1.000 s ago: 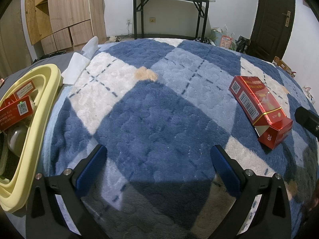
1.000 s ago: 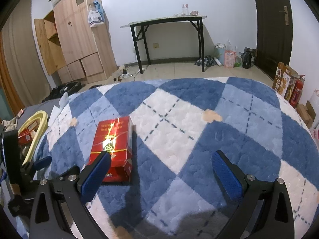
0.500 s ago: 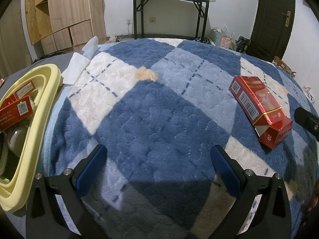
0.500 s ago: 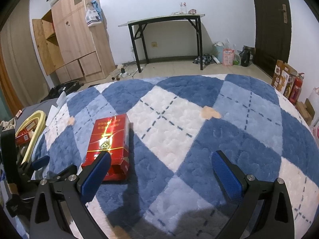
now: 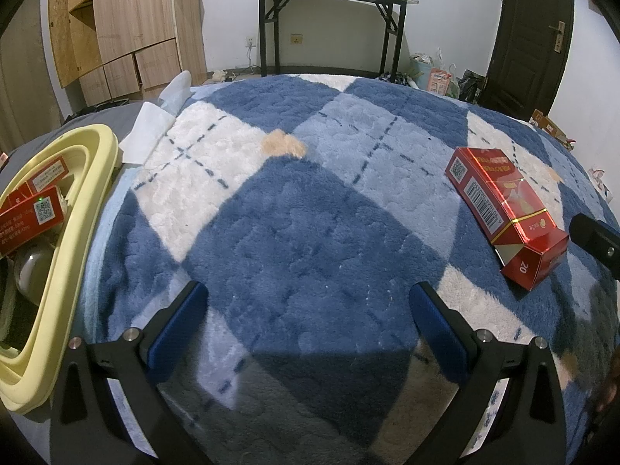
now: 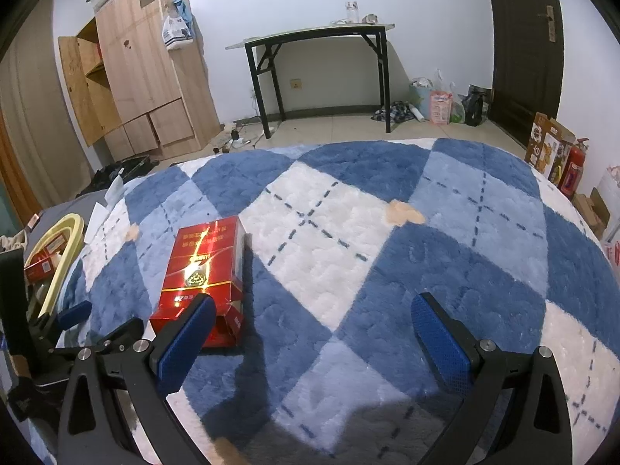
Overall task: Organize rigid objects
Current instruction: 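Lower the open right tool toward the upright red box on the rug, then grasp the red box with the right tool while the left tool grasps the red-capped glass tube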
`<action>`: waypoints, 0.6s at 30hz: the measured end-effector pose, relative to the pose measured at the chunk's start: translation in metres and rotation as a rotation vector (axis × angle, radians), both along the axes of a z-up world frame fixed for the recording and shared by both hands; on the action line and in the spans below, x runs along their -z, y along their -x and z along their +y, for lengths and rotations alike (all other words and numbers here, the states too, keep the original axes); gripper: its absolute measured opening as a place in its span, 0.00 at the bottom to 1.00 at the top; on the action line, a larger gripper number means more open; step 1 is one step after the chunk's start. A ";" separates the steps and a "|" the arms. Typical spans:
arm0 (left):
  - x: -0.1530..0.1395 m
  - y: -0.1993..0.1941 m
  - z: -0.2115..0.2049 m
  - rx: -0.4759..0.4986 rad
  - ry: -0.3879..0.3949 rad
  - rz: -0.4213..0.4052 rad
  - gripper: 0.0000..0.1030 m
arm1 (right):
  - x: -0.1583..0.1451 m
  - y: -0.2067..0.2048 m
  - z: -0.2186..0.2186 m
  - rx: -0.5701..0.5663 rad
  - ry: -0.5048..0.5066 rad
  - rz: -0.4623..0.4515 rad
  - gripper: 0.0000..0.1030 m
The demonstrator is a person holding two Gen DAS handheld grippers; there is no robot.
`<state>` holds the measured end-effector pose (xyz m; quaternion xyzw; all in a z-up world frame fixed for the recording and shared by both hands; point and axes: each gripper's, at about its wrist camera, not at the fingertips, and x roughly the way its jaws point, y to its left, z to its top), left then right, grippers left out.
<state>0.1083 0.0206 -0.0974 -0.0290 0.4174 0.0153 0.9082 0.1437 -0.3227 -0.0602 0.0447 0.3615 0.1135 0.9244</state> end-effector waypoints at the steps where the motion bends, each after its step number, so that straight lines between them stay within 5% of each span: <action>1: -0.001 0.002 0.000 0.000 0.000 0.000 1.00 | 0.000 0.000 0.000 0.000 0.000 0.000 1.00; 18: 0.000 0.000 0.000 0.000 0.001 0.000 1.00 | 0.002 0.000 0.000 0.004 -0.004 -0.003 1.00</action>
